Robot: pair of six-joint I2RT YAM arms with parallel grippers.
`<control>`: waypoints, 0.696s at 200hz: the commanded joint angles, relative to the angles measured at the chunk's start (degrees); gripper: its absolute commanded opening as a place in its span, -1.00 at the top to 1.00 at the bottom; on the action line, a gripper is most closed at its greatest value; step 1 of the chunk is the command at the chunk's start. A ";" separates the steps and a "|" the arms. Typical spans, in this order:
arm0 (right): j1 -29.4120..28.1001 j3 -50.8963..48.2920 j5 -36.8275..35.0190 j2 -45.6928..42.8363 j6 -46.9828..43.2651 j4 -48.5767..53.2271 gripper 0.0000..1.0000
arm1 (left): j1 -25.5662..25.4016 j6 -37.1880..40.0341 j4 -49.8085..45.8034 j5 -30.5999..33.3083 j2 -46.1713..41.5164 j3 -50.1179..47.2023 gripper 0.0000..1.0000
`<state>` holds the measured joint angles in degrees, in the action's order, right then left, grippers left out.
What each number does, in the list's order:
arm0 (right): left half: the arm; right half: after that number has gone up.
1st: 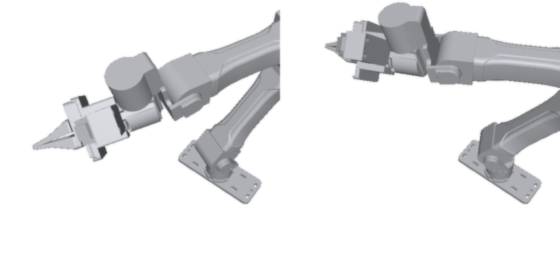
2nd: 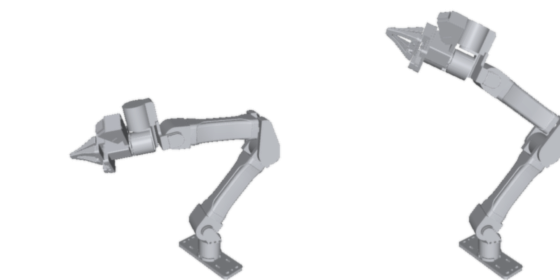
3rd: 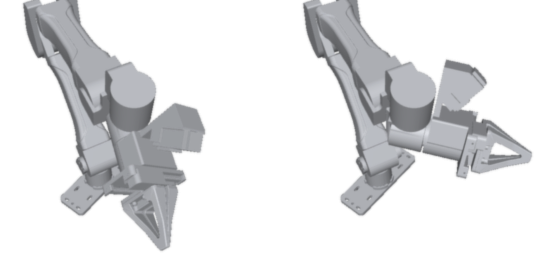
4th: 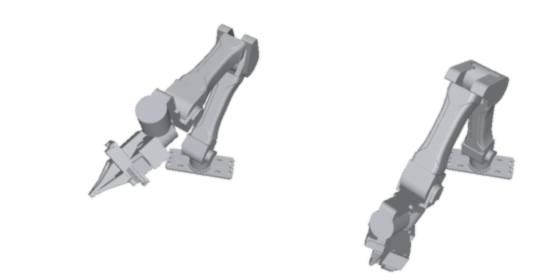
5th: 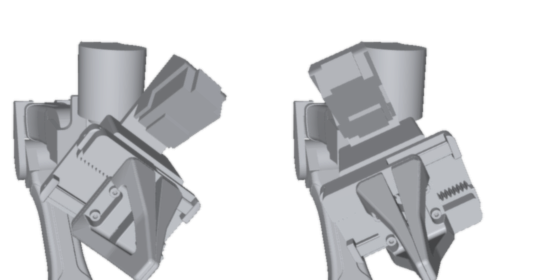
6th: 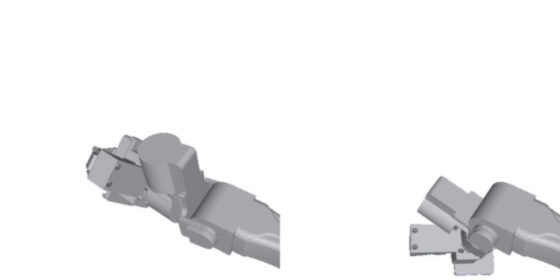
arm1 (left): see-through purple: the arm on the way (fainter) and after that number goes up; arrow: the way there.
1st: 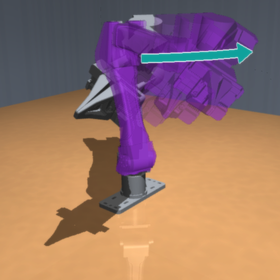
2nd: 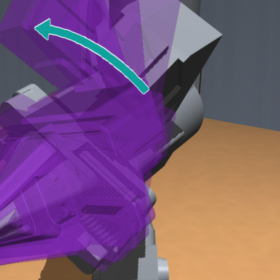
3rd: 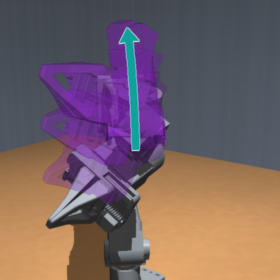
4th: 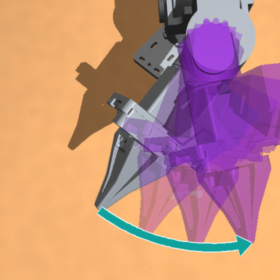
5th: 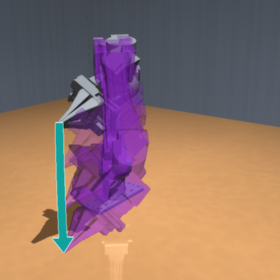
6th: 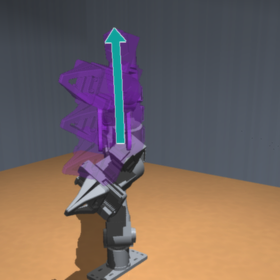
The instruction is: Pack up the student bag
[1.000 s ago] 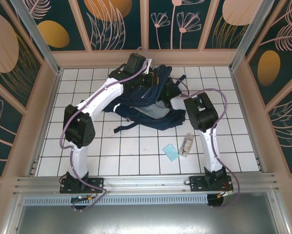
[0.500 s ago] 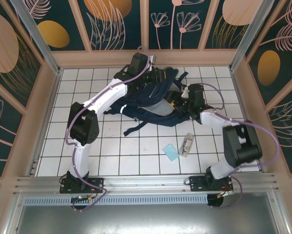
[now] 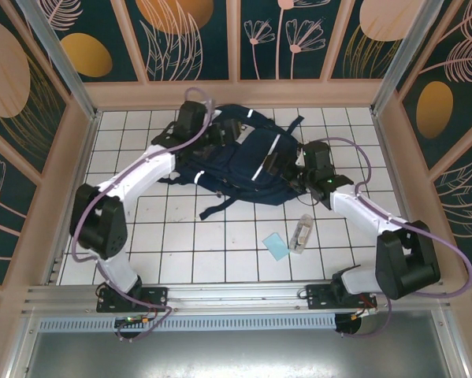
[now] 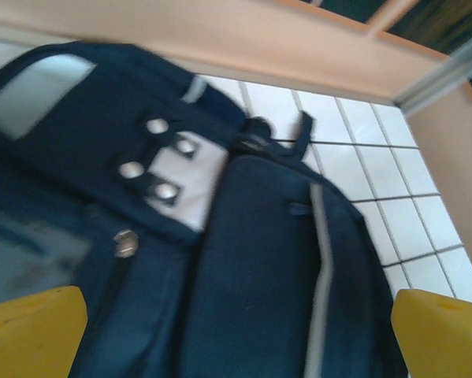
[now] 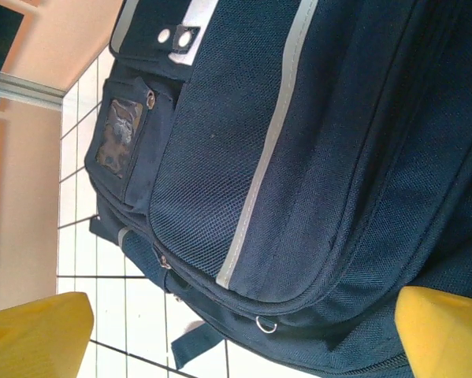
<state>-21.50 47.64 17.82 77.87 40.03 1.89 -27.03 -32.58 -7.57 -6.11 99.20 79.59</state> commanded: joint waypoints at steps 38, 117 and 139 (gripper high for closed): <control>-6.79 4.90 -6.97 4.08 1.74 -1.47 -0.68 | 7.03 -8.27 10.90 -4.52 2.59 -11.79 -0.87; -7.05 -1.98 -18.39 8.25 5.28 -0.03 -0.68 | 7.69 -14.70 15.80 -7.14 5.53 -20.14 -0.78; -3.18 -3.53 -16.47 12.07 3.53 -5.77 -0.68 | 7.65 -18.20 19.51 -11.76 6.09 -26.13 -0.69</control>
<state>-28.38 46.39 4.91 86.02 44.91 -0.58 -19.44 -45.34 10.94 -12.47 104.66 60.47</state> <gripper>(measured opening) 0.838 0.875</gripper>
